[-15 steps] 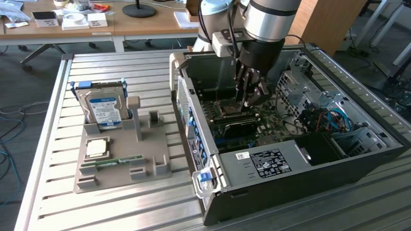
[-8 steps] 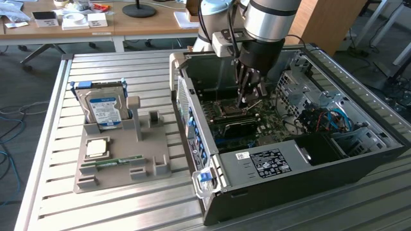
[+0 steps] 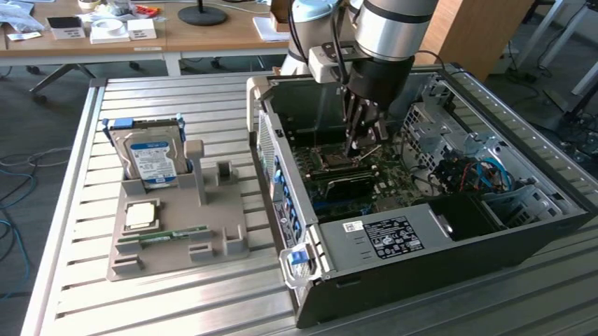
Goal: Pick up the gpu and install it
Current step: 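Press down on the gpu until it lock into place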
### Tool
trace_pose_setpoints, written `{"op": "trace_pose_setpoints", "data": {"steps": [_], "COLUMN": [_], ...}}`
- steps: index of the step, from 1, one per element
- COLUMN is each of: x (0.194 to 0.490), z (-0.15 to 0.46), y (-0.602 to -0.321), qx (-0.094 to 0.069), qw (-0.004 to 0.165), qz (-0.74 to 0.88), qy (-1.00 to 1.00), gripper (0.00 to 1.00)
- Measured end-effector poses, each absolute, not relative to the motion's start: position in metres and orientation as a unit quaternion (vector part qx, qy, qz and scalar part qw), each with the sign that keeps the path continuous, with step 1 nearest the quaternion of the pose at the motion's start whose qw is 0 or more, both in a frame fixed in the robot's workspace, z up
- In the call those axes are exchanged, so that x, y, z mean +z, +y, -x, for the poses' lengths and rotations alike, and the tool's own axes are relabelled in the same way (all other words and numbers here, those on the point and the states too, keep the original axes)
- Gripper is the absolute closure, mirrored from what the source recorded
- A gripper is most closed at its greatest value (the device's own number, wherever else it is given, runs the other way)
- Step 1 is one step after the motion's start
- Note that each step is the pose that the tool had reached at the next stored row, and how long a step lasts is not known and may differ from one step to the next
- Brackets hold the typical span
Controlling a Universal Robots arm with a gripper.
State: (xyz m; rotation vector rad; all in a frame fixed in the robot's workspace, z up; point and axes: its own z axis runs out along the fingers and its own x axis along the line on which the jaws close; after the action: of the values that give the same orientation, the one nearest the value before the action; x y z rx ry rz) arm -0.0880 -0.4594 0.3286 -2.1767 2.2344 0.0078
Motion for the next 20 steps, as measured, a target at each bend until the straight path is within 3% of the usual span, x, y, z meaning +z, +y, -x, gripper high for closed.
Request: {"op": "trace_pose_setpoints", "data": {"steps": [20], "x": [0.305], "z": [0.088], "y": [-0.455], "qx": [0.003], "qw": [0.012], "qz": [0.698], "qy": [0.716], "gripper": [0.89]}}
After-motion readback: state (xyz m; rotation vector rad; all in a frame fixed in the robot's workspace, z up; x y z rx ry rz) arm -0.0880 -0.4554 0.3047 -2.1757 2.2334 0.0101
